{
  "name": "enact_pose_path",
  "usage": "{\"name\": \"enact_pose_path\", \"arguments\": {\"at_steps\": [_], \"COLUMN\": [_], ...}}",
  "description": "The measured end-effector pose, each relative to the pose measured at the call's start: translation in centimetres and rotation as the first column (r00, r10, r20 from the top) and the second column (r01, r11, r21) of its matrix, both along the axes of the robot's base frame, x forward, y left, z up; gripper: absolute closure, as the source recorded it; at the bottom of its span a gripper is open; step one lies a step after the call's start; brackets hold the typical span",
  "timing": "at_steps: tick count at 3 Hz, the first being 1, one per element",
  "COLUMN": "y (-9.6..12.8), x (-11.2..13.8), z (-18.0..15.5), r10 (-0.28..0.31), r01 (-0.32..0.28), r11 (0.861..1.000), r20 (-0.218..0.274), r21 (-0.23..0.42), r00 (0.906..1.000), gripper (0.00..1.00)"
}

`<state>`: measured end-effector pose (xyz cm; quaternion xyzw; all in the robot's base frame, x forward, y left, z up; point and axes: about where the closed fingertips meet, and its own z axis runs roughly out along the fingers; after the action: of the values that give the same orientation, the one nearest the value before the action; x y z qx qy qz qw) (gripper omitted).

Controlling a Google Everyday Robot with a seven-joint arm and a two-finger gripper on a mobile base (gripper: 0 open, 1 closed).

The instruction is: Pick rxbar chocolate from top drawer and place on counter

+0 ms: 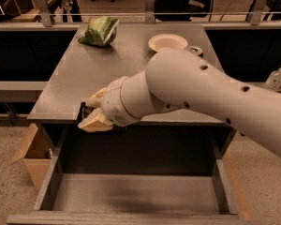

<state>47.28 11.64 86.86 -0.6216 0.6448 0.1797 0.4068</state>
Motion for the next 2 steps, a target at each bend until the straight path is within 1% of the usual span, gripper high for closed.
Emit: {"name": "enact_pose_path", "arguments": {"at_steps": [1, 2], "y": [0.8, 1.6], "x": [1.5, 3.7], "z": [1.6, 1.9], "r10": [0.008, 0.005], "r01": [-0.007, -0.005], "r11": [0.998, 0.993], "r20": [0.014, -0.005], "r21": [-0.058, -0.117], "r00": [0.9999, 1.0], "gripper": [1.0, 1.0]}}
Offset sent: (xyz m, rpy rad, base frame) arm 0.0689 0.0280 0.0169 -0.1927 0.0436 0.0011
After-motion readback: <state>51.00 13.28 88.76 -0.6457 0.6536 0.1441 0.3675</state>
